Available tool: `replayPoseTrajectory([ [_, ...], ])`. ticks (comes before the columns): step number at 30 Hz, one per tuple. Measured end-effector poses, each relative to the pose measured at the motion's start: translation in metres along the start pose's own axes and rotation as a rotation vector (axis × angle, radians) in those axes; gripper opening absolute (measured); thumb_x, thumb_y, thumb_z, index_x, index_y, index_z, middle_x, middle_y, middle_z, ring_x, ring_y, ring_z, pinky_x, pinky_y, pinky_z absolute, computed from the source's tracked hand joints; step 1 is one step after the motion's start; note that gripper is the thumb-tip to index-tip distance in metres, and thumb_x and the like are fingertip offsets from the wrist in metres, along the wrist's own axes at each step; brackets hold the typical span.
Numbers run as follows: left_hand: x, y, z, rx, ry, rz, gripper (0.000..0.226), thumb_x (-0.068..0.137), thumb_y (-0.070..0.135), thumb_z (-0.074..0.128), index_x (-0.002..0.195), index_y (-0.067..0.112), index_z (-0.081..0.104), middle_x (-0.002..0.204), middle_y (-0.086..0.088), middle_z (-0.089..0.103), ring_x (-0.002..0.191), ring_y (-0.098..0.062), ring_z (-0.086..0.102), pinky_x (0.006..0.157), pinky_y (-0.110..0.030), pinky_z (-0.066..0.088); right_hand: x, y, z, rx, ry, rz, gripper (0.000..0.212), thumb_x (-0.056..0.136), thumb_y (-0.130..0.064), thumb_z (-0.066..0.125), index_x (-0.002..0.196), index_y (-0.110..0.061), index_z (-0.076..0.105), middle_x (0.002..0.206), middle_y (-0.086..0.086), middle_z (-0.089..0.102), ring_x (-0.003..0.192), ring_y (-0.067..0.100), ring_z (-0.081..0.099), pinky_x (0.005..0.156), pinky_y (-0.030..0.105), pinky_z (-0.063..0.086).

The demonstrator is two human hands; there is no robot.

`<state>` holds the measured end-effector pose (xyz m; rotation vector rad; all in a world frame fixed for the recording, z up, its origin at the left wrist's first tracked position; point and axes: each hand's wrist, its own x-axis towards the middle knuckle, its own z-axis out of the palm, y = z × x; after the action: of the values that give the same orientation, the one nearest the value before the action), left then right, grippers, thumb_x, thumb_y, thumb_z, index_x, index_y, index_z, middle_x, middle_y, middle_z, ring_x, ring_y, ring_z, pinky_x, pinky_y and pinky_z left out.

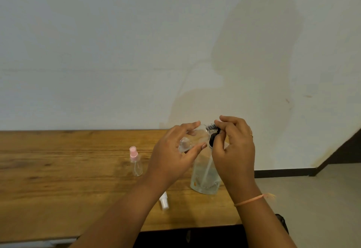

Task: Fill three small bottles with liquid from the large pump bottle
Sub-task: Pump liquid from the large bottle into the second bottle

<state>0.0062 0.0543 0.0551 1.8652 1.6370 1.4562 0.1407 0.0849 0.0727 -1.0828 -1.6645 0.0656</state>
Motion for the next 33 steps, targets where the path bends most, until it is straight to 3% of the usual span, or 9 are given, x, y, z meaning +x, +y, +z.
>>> replayPoseTrajectory([
  [6, 0.0, -0.003, 0.001, 0.003, 0.002, -0.018, 0.05, 0.074, 0.055, 0.064, 0.121, 0.048, 0.049, 0.105, 0.02, 0.061, 0.104, 0.003, 0.055, 0.083, -0.014, 0.046, -0.002, 0.0, 0.01, 0.004, 0.063, -0.01, 0.033, 0.074, 0.002, 0.041, 0.092, -0.003, 0.069, 0.096, 0.006, 0.063, 0.091, 0.023, 0.053, 0.076, 0.014, 0.037],
  [9, -0.002, -0.005, 0.0, 0.013, -0.012, -0.02, 0.048, 0.075, 0.054, 0.064, 0.12, 0.05, 0.048, 0.105, 0.021, 0.061, 0.104, 0.004, 0.055, 0.082, -0.013, 0.045, -0.008, 0.002, 0.01, -0.027, 0.079, -0.052, 0.04, 0.074, -0.007, 0.034, 0.094, -0.004, 0.069, 0.097, 0.007, 0.065, 0.092, 0.028, 0.056, 0.078, 0.034, 0.044],
  [12, -0.003, -0.006, 0.002, 0.017, -0.035, -0.055, 0.046, 0.077, 0.049, 0.068, 0.118, 0.053, 0.047, 0.104, 0.021, 0.06, 0.103, 0.004, 0.055, 0.082, -0.019, 0.049, -0.009, 0.009, 0.011, -0.097, 0.062, -0.059, 0.042, 0.073, -0.007, 0.034, 0.096, -0.006, 0.069, 0.097, 0.006, 0.066, 0.092, 0.029, 0.056, 0.074, 0.041, 0.044],
  [15, -0.003, -0.006, 0.003, 0.042, -0.032, -0.083, 0.044, 0.077, 0.047, 0.069, 0.114, 0.055, 0.047, 0.103, 0.022, 0.06, 0.1, 0.007, 0.054, 0.078, -0.016, 0.048, -0.007, 0.011, 0.011, -0.098, 0.023, -0.066, 0.041, 0.073, -0.006, 0.033, 0.094, -0.004, 0.068, 0.095, 0.008, 0.064, 0.089, 0.03, 0.057, 0.073, 0.038, 0.046],
  [19, -0.005, -0.004, 0.004, -0.003, -0.023, -0.063, 0.049, 0.073, 0.058, 0.063, 0.119, 0.048, 0.049, 0.104, 0.022, 0.061, 0.101, 0.004, 0.057, 0.079, -0.026, 0.054, -0.01, 0.004, 0.01, 0.024, 0.029, 0.001, 0.043, 0.073, -0.008, 0.031, 0.098, -0.002, 0.066, 0.1, 0.007, 0.06, 0.093, 0.022, 0.055, 0.079, 0.024, 0.042],
  [23, -0.005, -0.001, 0.002, 0.022, 0.011, -0.011, 0.049, 0.075, 0.06, 0.057, 0.121, 0.048, 0.049, 0.104, 0.022, 0.061, 0.102, 0.004, 0.055, 0.079, -0.016, 0.05, -0.009, -0.002, 0.007, 0.104, 0.039, 0.023, 0.044, 0.076, -0.012, 0.031, 0.101, -0.002, 0.066, 0.104, 0.003, 0.054, 0.099, 0.012, 0.052, 0.081, 0.019, 0.044],
  [26, -0.002, 0.0, 0.0, 0.03, 0.018, -0.004, 0.05, 0.074, 0.059, 0.058, 0.122, 0.05, 0.047, 0.1, 0.023, 0.062, 0.101, 0.005, 0.056, 0.078, -0.01, 0.046, -0.007, 0.0, 0.006, 0.112, 0.045, 0.007, 0.044, 0.078, -0.013, 0.032, 0.103, 0.0, 0.067, 0.105, -0.001, 0.051, 0.099, 0.015, 0.053, 0.082, 0.015, 0.044],
  [29, -0.001, 0.0, 0.001, 0.014, 0.025, -0.01, 0.053, 0.073, 0.06, 0.059, 0.123, 0.05, 0.045, 0.099, 0.02, 0.063, 0.1, 0.002, 0.057, 0.077, -0.015, 0.05, -0.006, 0.002, 0.008, 0.132, 0.056, 0.011, 0.043, 0.078, -0.011, 0.032, 0.101, 0.0, 0.067, 0.103, -0.002, 0.049, 0.099, 0.02, 0.056, 0.084, 0.017, 0.046],
  [33, -0.002, -0.004, 0.0, 0.019, 0.004, -0.032, 0.054, 0.071, 0.063, 0.059, 0.122, 0.05, 0.046, 0.099, 0.022, 0.062, 0.1, 0.004, 0.056, 0.077, -0.014, 0.047, -0.01, 0.007, 0.01, 0.086, 0.041, -0.003, 0.043, 0.078, -0.008, 0.031, 0.1, 0.001, 0.067, 0.1, 0.007, 0.053, 0.099, 0.021, 0.054, 0.087, 0.01, 0.04],
])
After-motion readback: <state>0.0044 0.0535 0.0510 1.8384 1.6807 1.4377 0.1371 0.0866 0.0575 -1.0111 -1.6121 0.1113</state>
